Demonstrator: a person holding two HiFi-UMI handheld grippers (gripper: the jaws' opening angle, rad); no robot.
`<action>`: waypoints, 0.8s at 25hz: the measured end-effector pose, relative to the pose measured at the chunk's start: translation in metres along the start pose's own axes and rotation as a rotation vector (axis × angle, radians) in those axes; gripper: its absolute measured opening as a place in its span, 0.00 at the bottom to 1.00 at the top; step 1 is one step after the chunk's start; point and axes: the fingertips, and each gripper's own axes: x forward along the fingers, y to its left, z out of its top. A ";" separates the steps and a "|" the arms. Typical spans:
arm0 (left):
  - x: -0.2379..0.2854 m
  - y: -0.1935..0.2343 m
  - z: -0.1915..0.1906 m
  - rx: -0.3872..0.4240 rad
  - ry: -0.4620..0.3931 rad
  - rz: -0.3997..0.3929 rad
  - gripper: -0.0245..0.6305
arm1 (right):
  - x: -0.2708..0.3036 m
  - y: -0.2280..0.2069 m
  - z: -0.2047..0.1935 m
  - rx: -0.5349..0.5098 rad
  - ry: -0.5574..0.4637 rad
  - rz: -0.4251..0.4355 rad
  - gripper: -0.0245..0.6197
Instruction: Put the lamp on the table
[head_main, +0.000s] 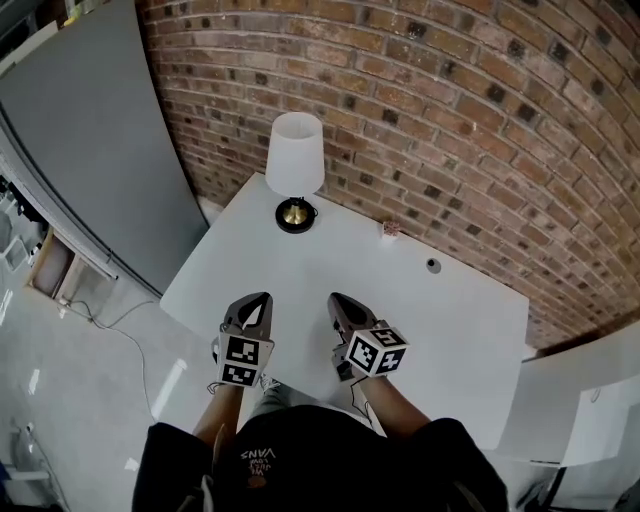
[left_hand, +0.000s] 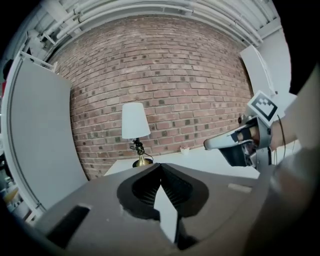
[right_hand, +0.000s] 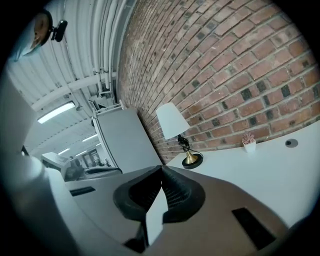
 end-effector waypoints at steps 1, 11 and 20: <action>-0.006 -0.005 -0.001 -0.007 0.002 0.005 0.05 | -0.006 0.002 -0.002 -0.011 0.003 0.005 0.04; -0.059 -0.041 -0.010 -0.027 0.003 0.071 0.05 | -0.056 0.012 -0.024 -0.043 0.027 0.034 0.04; -0.097 -0.069 -0.029 -0.065 0.011 0.091 0.05 | -0.094 0.021 -0.047 -0.050 0.047 0.048 0.04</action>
